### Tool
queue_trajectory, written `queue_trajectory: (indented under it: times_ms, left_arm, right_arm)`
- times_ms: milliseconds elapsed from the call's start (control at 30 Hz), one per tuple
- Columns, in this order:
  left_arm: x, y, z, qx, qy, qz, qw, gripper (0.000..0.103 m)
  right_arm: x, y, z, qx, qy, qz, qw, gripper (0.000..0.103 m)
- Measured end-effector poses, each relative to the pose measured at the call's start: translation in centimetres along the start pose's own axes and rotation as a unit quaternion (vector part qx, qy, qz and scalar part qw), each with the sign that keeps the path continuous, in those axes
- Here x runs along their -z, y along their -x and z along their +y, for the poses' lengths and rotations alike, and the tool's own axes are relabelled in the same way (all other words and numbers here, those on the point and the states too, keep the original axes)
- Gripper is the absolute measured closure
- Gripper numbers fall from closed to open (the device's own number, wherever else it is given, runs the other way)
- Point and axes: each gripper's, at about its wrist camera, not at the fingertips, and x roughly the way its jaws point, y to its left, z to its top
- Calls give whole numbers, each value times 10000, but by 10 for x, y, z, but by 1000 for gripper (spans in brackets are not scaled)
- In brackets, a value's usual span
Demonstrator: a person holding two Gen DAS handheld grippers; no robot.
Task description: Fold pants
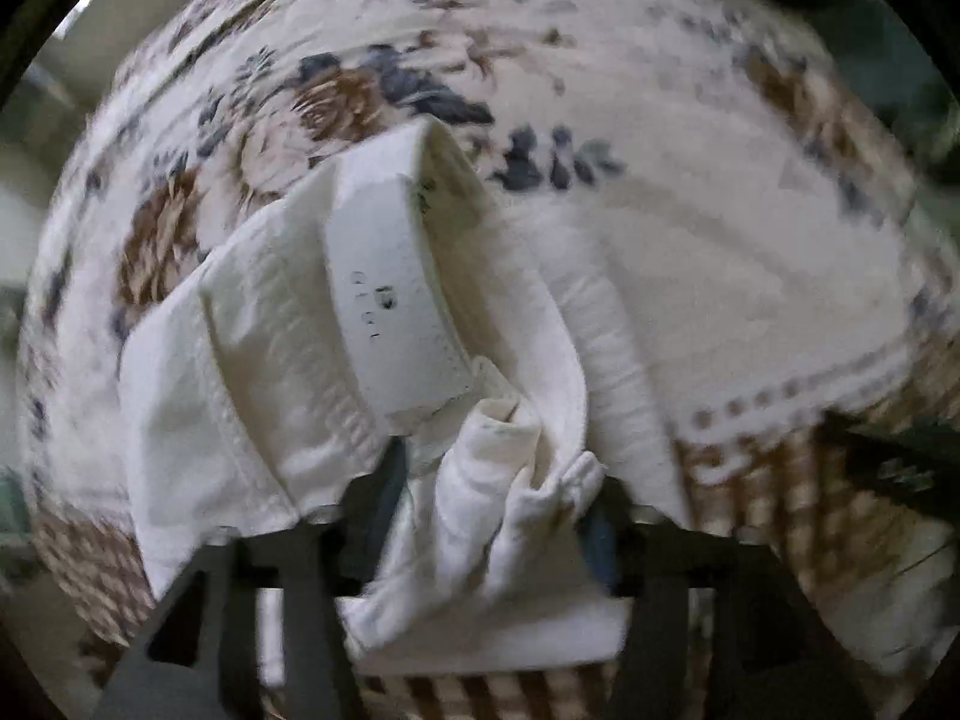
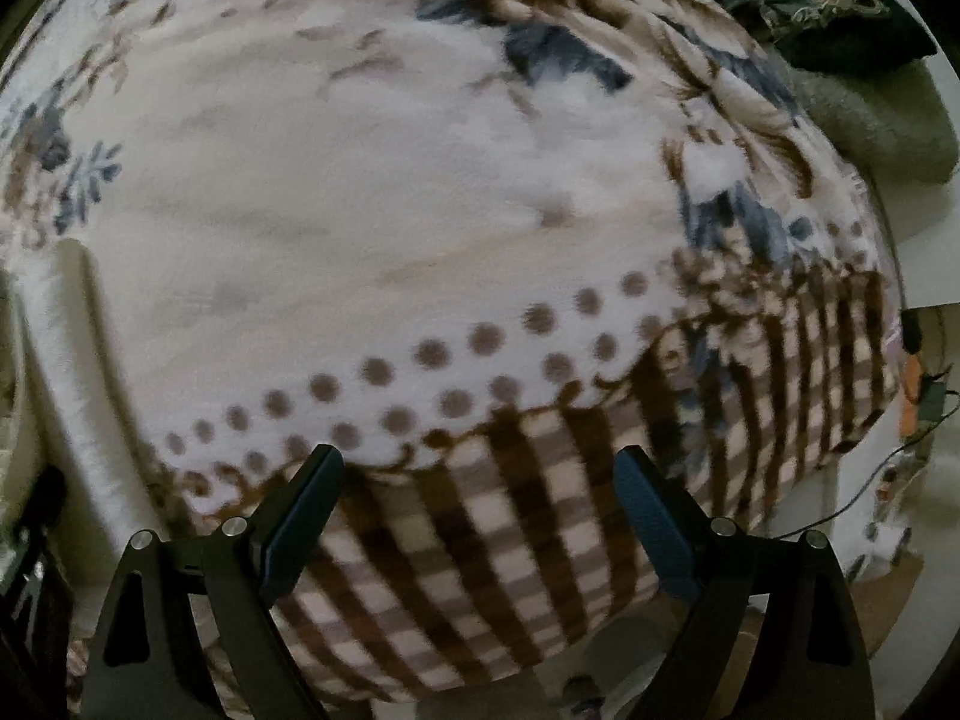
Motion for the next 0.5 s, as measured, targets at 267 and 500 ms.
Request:
queue_trajectory:
  times_ms: [267, 500]
  left_arm:
    - [-2, 54, 59, -695, 428, -217, 9964, 1]
    - [14, 17, 124, -1782, 778, 318, 9804, 1]
  right_arm:
    - [-6, 26, 14, -1229, -33, 86, 9924, 10]
    - [-2, 46, 118, -2387, 1201, 222, 9634, 10]
